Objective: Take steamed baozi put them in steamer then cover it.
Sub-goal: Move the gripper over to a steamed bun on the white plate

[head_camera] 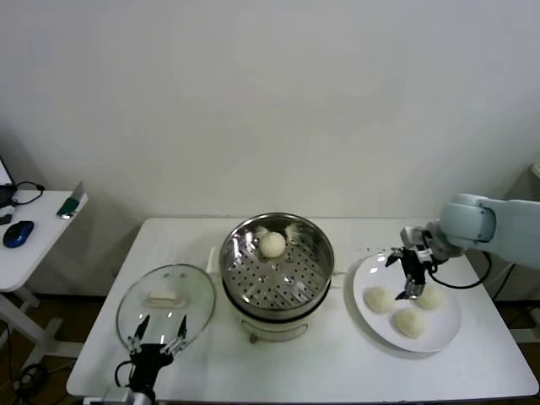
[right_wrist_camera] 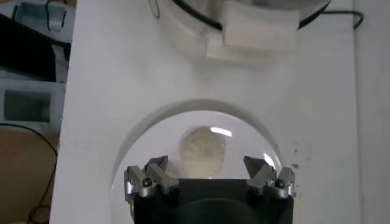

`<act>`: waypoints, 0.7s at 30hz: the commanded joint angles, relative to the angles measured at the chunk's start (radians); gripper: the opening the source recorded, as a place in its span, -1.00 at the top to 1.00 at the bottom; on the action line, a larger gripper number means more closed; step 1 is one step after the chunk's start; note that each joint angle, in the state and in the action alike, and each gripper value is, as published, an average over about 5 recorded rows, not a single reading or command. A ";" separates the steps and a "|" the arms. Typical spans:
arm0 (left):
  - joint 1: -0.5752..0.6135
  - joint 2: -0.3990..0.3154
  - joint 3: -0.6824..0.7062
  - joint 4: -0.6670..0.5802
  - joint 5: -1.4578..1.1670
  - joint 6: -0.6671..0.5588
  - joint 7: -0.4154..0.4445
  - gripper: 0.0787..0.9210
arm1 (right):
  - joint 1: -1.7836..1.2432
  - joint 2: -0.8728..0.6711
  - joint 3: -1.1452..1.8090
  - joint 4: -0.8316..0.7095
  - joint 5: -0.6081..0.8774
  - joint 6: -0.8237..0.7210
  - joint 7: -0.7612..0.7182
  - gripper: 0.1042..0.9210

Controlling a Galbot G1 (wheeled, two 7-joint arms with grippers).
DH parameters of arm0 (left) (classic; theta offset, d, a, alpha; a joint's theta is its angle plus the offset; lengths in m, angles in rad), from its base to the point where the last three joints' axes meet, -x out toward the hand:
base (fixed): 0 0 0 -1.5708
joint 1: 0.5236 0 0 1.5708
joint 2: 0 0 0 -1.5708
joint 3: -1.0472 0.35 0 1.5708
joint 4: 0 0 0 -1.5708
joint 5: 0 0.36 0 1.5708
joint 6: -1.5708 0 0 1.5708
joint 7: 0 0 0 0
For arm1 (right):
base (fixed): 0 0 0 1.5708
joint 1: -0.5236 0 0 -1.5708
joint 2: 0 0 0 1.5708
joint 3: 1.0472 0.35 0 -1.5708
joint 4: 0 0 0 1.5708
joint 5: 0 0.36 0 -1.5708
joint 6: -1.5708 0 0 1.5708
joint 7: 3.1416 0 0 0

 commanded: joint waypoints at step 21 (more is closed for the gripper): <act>0.000 -0.010 -0.005 0.020 0.006 -0.007 -0.002 -0.77 | -0.374 0.088 0.290 -0.194 -0.120 -0.066 0.024 -0.76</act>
